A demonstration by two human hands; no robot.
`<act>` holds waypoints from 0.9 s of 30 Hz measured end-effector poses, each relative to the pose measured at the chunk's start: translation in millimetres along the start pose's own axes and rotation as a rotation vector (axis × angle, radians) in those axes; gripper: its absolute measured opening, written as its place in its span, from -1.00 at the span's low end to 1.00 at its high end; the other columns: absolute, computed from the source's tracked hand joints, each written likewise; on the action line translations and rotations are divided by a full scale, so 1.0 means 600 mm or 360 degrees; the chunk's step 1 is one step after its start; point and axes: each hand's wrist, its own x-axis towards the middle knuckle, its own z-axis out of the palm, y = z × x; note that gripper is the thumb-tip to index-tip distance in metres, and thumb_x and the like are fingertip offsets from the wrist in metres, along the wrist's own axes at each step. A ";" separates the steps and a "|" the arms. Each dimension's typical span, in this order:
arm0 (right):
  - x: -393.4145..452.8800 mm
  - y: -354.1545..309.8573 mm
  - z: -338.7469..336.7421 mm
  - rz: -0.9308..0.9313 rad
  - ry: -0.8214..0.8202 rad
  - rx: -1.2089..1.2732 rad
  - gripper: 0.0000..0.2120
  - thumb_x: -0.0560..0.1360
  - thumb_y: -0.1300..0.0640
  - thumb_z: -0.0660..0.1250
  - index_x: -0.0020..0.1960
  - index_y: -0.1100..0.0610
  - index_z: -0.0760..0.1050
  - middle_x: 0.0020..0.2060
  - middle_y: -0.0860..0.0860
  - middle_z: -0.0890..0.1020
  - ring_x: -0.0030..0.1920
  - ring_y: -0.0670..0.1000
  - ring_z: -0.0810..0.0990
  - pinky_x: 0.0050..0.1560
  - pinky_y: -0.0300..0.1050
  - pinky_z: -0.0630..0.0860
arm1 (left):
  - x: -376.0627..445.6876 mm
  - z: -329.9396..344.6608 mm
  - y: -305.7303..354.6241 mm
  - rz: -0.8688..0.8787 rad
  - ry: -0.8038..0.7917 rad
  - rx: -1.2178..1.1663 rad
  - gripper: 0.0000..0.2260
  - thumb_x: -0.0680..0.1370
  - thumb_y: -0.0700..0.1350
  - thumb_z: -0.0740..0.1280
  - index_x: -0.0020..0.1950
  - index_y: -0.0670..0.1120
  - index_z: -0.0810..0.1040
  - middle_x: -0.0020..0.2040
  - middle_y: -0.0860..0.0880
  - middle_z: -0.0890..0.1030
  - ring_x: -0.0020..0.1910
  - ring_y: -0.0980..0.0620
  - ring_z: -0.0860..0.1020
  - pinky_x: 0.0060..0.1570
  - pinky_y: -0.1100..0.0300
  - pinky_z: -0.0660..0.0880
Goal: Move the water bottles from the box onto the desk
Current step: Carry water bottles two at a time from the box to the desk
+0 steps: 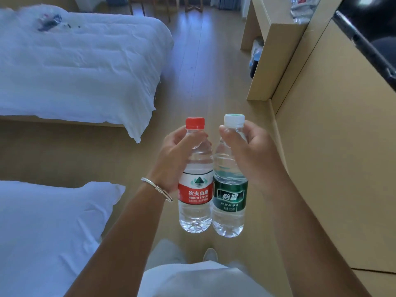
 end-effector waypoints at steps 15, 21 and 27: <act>0.377 0.039 -0.028 0.0041 0.0130 -0.0087 -0.82 0.56 -0.09 0.31 -0.10 0.01 0.55 -0.32 -0.10 0.65 -0.34 -0.23 0.59 -0.30 -0.29 0.44 | 0.405 0.009 -0.008 -0.0020 -0.0150 -0.0044 -0.77 0.39 0.06 0.40 -0.13 -0.09 0.59 -0.14 -0.15 0.62 -0.13 -0.14 0.60 -0.02 -0.12 0.59; 0.570 0.002 -0.007 0.0024 0.0150 -0.0165 -0.82 0.57 -0.07 0.31 -0.14 0.00 0.53 -0.37 -0.21 0.62 -0.35 -0.22 0.56 -0.29 -0.28 0.44 | 0.596 -0.025 0.038 0.0017 -0.0161 -0.0089 -0.86 0.48 -0.07 0.33 -0.12 -0.15 0.57 -0.19 -0.12 0.62 -0.20 -0.12 0.58 -0.10 -0.03 0.60; 0.714 -0.028 0.016 -0.0019 0.0159 -0.0119 -0.82 0.56 -0.08 0.32 -0.10 0.01 0.54 -0.35 -0.18 0.64 -0.30 -0.17 0.61 -0.23 -0.18 0.49 | 0.742 -0.061 0.075 0.0078 -0.0197 -0.0074 -0.85 0.49 -0.07 0.33 -0.10 -0.16 0.56 -0.18 -0.11 0.62 -0.18 -0.12 0.59 -0.11 0.02 0.60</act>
